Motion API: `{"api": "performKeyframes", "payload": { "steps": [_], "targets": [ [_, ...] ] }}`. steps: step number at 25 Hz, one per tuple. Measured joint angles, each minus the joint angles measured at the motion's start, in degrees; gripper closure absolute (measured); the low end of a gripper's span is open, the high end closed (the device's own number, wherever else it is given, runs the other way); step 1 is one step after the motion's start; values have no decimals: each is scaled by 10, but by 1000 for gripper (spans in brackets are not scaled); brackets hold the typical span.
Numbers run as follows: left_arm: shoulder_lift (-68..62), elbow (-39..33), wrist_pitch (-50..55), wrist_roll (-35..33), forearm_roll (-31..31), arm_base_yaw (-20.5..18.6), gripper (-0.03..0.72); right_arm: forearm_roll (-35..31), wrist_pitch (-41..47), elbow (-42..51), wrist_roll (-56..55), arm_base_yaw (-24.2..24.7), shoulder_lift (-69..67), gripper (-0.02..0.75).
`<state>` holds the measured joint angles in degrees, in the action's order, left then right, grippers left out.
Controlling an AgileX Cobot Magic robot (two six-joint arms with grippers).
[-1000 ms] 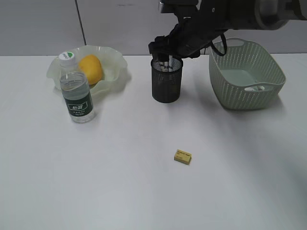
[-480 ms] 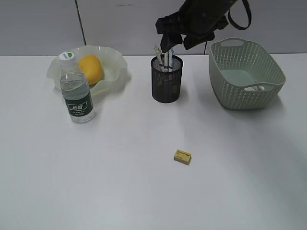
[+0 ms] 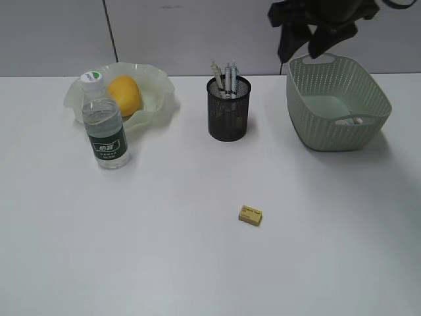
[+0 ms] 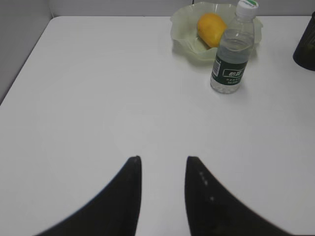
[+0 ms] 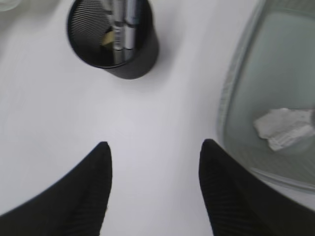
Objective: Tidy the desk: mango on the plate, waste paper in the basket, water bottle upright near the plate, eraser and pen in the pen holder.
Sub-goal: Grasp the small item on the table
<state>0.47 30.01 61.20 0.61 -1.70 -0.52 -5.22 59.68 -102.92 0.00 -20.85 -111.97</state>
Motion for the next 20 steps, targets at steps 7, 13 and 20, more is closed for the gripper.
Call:
{"api": "performKeyframes", "payload": {
  "steps": [7, 13, 20],
  "targets": [
    [0, 0, 0, 0, 0, 0, 453, 52, 24, -2, -24, 72, 17, 290],
    [0, 0, 0, 0, 0, 0, 453, 52, 44, -2, -26, 130, 17, 290],
    [0, 0, 0, 0, 0, 0, 453, 63, 78, -2, -26, 158, 17, 290]
  ]
}}
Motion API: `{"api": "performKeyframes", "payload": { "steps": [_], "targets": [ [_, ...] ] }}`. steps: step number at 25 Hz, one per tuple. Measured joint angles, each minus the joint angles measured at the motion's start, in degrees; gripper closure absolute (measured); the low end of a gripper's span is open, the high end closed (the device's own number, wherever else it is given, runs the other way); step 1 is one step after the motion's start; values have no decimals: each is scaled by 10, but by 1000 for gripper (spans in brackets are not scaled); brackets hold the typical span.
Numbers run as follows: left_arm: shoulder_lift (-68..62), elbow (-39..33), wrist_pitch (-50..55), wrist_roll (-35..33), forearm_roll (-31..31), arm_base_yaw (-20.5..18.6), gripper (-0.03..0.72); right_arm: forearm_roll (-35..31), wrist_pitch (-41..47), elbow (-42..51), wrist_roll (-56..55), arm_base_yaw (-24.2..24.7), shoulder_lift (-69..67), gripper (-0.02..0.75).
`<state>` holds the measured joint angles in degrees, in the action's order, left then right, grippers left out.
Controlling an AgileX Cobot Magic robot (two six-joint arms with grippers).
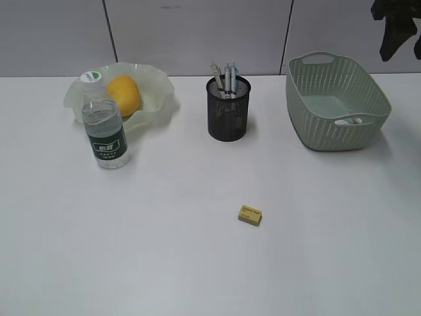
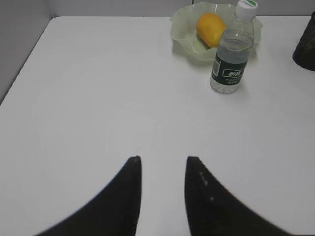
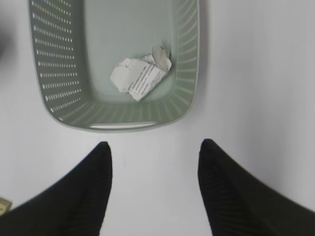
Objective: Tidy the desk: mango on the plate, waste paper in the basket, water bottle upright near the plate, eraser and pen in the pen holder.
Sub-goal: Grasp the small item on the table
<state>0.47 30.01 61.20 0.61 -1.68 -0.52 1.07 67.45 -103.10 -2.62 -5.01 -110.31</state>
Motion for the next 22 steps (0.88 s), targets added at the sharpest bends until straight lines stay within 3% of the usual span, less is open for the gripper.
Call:
{"api": "performKeyframes", "payload": {
  "steps": [9, 22],
  "targets": [
    [0, 0, 0, 0, 0, 0, 453, -18, 16, 47, 2, 0, 51, 290],
    [0, 0, 0, 0, 0, 0, 453, 9, 17, 329, 38, 0, 371, 290]
  ]
}}
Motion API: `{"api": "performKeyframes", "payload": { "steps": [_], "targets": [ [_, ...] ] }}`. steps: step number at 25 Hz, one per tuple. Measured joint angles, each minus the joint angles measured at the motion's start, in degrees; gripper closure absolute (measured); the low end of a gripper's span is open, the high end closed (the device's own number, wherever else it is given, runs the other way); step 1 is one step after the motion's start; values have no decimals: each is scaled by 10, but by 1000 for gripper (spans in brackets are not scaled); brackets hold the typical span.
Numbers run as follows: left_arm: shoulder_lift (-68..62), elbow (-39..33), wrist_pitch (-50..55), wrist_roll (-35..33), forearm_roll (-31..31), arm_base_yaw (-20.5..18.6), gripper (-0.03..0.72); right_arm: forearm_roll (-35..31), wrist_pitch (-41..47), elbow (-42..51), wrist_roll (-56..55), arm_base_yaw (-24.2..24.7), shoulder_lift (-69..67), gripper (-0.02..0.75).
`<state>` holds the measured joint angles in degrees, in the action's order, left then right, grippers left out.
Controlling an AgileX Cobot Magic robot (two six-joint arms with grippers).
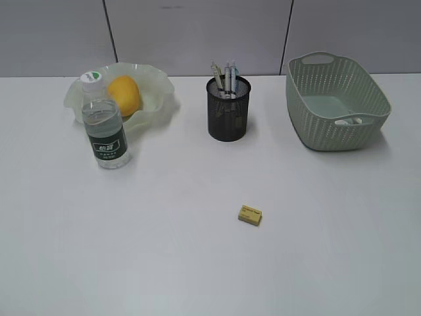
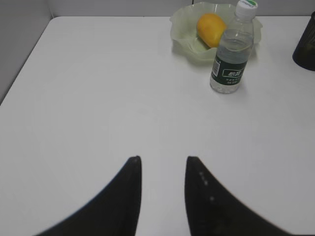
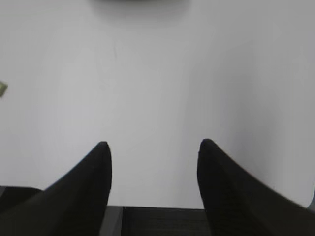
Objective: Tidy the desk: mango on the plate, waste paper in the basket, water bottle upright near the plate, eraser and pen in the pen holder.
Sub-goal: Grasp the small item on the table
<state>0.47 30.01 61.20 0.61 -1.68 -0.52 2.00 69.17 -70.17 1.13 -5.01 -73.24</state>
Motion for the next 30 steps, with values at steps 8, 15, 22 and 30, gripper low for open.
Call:
{"api": "performKeyframes", "payload": {
  "steps": [8, 15, 22, 30],
  "targets": [
    [0, 0, 0, 0, 0, 0, 453, 0, 2, 166, 8, 0, 214, 290],
    [0, 0, 0, 0, 0, 0, 453, -27, -5, 259, 20, 0, 392, 290],
    [0, 0, 0, 0, 0, 0, 453, -30, -65, 340, 24, 0, 564, 290],
    [0, 0, 0, 0, 0, 0, 453, -29, -84, 409, 24, 0, 696, 290]
  ]
}}
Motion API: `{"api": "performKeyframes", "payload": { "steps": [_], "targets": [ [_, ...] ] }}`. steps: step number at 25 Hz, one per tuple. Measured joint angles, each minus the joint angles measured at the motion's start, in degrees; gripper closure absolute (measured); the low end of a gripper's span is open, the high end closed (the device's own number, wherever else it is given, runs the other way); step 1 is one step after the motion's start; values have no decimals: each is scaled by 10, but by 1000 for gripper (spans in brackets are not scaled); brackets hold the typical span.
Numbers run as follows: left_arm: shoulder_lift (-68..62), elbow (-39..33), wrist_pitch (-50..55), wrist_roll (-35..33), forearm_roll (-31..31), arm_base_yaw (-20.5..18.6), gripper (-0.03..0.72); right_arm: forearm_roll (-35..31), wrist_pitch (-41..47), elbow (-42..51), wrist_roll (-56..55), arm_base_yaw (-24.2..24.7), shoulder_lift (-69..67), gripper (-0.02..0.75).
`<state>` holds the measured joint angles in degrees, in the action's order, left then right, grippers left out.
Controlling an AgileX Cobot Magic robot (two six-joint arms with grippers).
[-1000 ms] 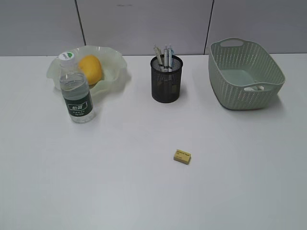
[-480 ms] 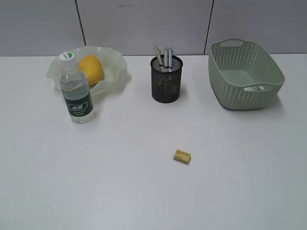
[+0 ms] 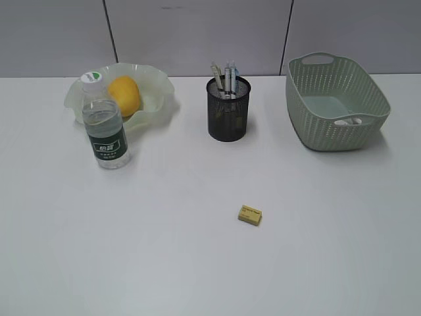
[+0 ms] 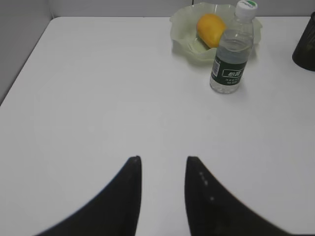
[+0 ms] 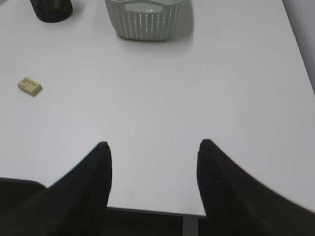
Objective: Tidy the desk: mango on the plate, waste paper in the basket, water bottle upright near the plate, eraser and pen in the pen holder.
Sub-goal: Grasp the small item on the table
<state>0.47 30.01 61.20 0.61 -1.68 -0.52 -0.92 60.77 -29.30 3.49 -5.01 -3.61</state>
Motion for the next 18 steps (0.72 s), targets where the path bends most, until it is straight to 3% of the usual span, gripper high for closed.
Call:
{"api": "performKeyframes", "payload": {
  "steps": [18],
  "targets": [
    [0, 0, 0, 0, 0, 0, 453, -20, -4, 3, 13, -1, 41, 290]
  ]
}}
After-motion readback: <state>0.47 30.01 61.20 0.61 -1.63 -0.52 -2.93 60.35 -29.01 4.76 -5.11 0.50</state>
